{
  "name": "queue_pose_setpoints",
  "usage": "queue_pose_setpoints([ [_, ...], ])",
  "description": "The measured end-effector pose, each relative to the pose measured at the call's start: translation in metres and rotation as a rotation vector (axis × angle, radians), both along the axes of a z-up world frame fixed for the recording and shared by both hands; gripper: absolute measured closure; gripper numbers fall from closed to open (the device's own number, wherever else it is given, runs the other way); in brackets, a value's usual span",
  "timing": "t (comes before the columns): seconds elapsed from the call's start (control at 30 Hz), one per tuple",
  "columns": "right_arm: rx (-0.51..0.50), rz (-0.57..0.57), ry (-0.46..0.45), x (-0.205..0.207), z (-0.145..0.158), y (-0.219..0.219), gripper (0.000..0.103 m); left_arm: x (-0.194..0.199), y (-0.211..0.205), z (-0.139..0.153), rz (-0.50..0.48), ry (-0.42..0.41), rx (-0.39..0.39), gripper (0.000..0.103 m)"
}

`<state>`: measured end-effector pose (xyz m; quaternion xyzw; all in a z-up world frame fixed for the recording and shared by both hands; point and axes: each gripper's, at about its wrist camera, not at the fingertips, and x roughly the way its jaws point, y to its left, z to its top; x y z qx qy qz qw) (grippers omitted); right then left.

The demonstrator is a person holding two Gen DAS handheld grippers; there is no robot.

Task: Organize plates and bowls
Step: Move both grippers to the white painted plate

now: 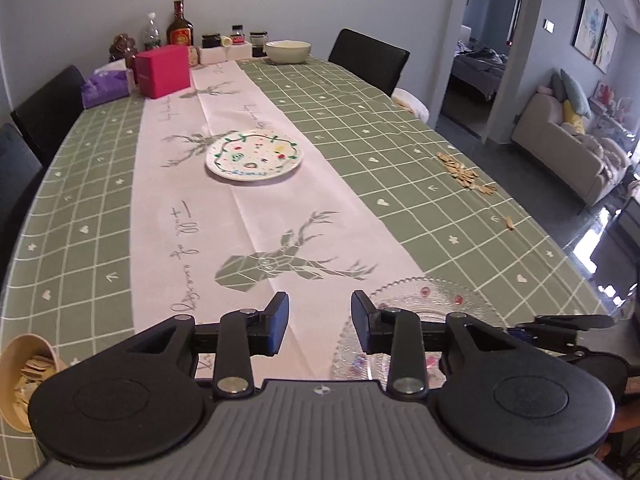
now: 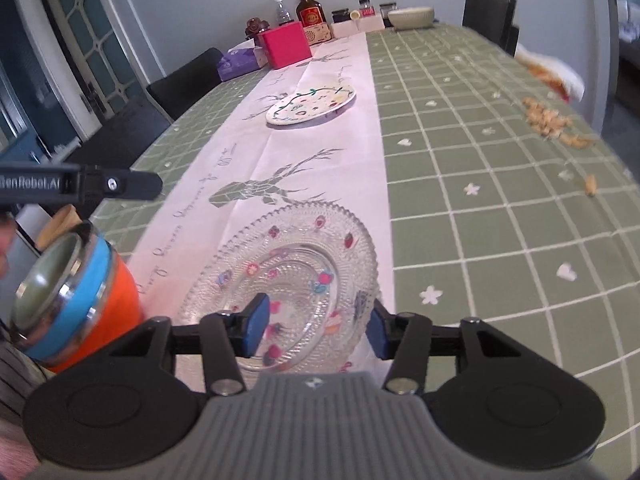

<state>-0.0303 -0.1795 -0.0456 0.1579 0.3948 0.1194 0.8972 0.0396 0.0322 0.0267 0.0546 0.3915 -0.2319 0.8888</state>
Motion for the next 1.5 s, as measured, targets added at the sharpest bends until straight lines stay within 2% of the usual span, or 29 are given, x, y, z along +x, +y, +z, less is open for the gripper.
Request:
queue_pose_setpoints([
  [0.1, -0.02, 0.012, -0.012, -0.001, 0.001, 0.005, 0.047, -0.001, -0.001, 0.001, -0.012, -0.002, -0.01, 0.062],
  [0.17, -0.051, 0.047, -0.03, -0.002, 0.002, 0.013, 0.034, -0.003, -0.002, 0.0, -0.01, -0.012, 0.001, 0.062],
  [0.23, -0.075, 0.059, -0.043, -0.003, 0.003, 0.019, 0.027, -0.003, -0.002, -0.001, -0.009, -0.015, 0.012, 0.062],
  [0.4, 0.002, 0.061, -0.024, -0.002, 0.003, 0.007, 0.025, -0.001, 0.002, -0.001, 0.001, -0.009, 0.013, 0.062],
  [0.47, 0.002, 0.062, -0.021, -0.004, 0.005, 0.005, 0.024, 0.001, 0.005, 0.001, 0.005, -0.012, 0.008, 0.062],
  [0.5, -0.037, 0.043, -0.045, -0.008, 0.008, 0.006, 0.02, 0.001, 0.006, 0.001, 0.012, -0.014, 0.007, 0.062],
  [0.53, -0.101, 0.031, -0.093, -0.012, 0.012, 0.009, 0.008, 0.003, 0.007, 0.002, 0.018, -0.014, 0.007, 0.062],
  [0.57, -0.165, 0.036, -0.144, -0.017, 0.015, 0.013, 0.006, 0.004, 0.009, 0.001, 0.023, -0.011, 0.005, 0.062],
  [0.63, -0.217, 0.077, -0.185, -0.018, 0.021, 0.022, 0.007, 0.006, 0.01, 0.001, 0.026, 0.001, 0.002, 0.062],
  [0.7, -0.186, 0.083, -0.186, -0.016, 0.024, 0.026, 0.007, 0.008, 0.01, 0.0, 0.031, 0.006, -0.002, 0.062],
  [0.9, -0.214, 0.015, -0.107, -0.009, 0.011, 0.02, 0.007, 0.006, 0.01, 0.001, 0.04, -0.003, 0.005, 0.062],
  [1.03, -0.154, -0.003, -0.043, -0.005, 0.002, 0.017, 0.007, 0.005, 0.007, 0.0, 0.031, -0.019, 0.021, 0.061],
  [1.1, -0.151, -0.013, -0.042, -0.007, 0.001, 0.024, 0.007, 0.004, 0.006, 0.0, 0.03, -0.024, 0.031, 0.061],
  [1.3, -0.269, -0.007, -0.038, -0.007, -0.008, 0.053, 0.004, 0.006, 0.008, 0.0, 0.047, -0.017, 0.028, 0.061],
  [1.5, -0.308, 0.015, -0.032, -0.004, -0.011, 0.057, 0.002, 0.01, 0.012, -0.001, 0.071, -0.005, 0.029, 0.061],
])
